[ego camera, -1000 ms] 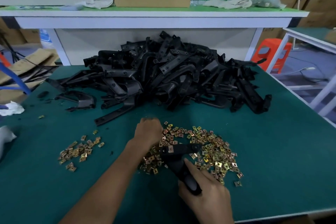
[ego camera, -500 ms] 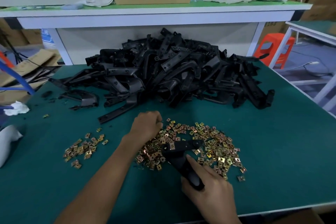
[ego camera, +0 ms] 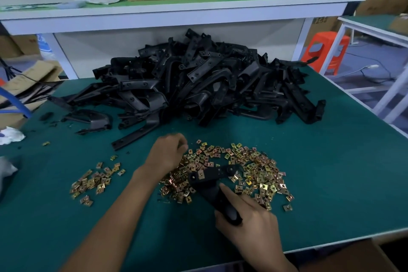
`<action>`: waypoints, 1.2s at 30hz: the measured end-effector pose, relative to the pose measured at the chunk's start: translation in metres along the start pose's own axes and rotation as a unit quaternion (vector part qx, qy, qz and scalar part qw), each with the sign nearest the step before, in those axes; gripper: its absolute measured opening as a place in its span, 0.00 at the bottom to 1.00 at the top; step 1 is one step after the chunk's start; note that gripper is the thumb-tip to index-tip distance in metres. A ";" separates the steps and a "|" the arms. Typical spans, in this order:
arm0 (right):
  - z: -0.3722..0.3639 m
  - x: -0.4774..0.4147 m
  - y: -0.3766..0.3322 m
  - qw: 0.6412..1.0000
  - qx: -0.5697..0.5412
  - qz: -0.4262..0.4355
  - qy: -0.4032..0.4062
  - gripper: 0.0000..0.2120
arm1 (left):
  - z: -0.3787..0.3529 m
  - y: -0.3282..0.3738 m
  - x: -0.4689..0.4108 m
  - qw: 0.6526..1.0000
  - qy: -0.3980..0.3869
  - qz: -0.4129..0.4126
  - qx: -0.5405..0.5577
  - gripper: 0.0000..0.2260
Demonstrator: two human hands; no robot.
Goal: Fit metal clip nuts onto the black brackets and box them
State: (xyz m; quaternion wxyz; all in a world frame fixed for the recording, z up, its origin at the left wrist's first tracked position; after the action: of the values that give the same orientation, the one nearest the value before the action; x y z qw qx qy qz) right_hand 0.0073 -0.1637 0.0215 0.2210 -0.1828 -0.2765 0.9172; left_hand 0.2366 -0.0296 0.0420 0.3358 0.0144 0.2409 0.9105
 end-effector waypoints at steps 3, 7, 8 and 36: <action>-0.001 0.000 0.000 1.000 -0.003 -0.002 0.006 0.27 | -0.008 0.002 -0.003 0.997 -0.071 0.011 0.013 0.08; -0.002 0.000 -0.001 1.000 -0.004 0.003 0.007 0.26 | -0.010 0.006 -0.014 0.993 -0.109 0.033 0.020 0.04; -0.001 0.000 -0.001 1.000 -0.001 0.003 0.008 0.26 | -0.010 0.007 -0.015 0.992 -0.116 0.040 0.024 0.03; 0.001 0.003 -0.003 1.000 0.011 0.026 -0.014 0.26 | 0.019 0.082 0.069 0.921 -0.041 -0.028 0.387 0.08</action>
State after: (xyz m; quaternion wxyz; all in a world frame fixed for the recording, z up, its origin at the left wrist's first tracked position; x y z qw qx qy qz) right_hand 0.0056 -0.1604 0.0234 0.1952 -0.1749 -0.2648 0.9280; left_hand 0.1371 -0.0329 0.0867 0.3387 0.1744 0.5608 0.7351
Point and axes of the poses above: each hand's wrist, its own x-axis away from the middle knuckle, its own z-axis out of the back of the hand, y = z × x, the point moved 3 cm from there along -x, towards the middle knuckle, and after that the axes turned 14 degrees about -z, right-handed, at the moved point
